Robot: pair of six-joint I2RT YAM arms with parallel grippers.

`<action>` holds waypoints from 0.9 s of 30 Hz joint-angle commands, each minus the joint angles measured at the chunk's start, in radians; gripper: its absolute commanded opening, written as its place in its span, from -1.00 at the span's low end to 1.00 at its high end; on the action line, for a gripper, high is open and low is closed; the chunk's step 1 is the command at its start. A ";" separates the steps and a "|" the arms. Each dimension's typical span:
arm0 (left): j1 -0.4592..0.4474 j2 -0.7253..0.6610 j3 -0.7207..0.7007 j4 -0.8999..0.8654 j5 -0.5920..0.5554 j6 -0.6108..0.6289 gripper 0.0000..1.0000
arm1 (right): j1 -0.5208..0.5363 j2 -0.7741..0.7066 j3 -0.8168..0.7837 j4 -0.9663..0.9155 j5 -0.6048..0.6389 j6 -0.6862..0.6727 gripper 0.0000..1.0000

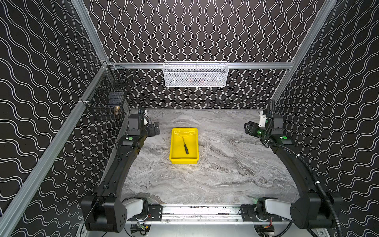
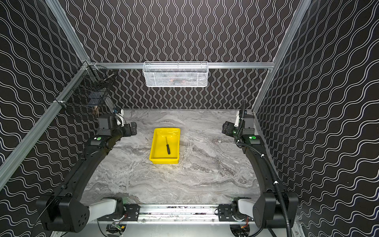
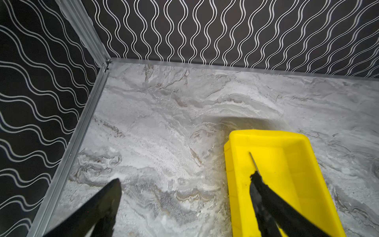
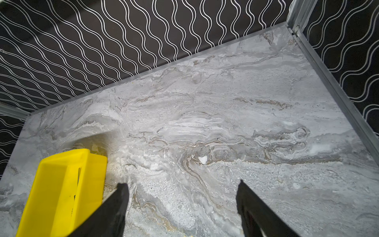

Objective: Put the screwdriver in the bin
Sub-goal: Reset both arms

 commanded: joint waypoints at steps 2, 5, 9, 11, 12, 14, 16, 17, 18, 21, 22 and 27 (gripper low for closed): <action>0.000 -0.002 -0.019 0.082 0.047 -0.029 0.98 | -0.020 -0.023 -0.022 0.044 -0.007 -0.018 0.81; 0.000 -0.013 -0.066 0.123 0.059 -0.063 0.98 | -0.029 -0.043 -0.040 0.066 -0.015 -0.013 0.99; 0.001 -0.046 -0.150 0.209 0.066 -0.091 0.98 | -0.034 -0.078 -0.087 0.131 -0.008 0.016 0.99; 0.001 -0.063 -0.208 0.280 0.073 -0.082 0.98 | -0.036 -0.105 -0.155 0.195 -0.007 0.017 0.99; 0.000 -0.069 -0.240 0.317 0.084 -0.065 0.98 | -0.036 -0.113 -0.184 0.235 0.005 0.019 0.98; -0.001 -0.083 -0.318 0.414 0.071 -0.060 0.98 | -0.037 -0.124 -0.242 0.303 0.025 0.013 0.99; -0.001 -0.098 -0.389 0.500 0.066 -0.048 0.98 | -0.039 -0.120 -0.278 0.336 0.041 0.008 0.99; -0.001 -0.105 -0.422 0.543 0.067 -0.040 0.98 | -0.038 -0.115 -0.285 0.339 0.050 0.010 0.99; -0.001 -0.110 -0.445 0.574 0.064 -0.036 0.98 | -0.039 -0.112 -0.288 0.335 0.058 0.011 0.99; -0.001 -0.113 -0.485 0.632 0.083 -0.017 0.98 | -0.039 -0.109 -0.299 0.328 0.065 -0.002 0.98; -0.001 -0.111 -0.486 0.632 0.074 -0.018 0.98 | -0.040 -0.117 -0.309 0.338 0.060 -0.012 0.99; -0.001 -0.070 -0.557 0.771 -0.041 -0.037 0.98 | -0.039 -0.167 -0.400 0.455 0.110 -0.052 0.99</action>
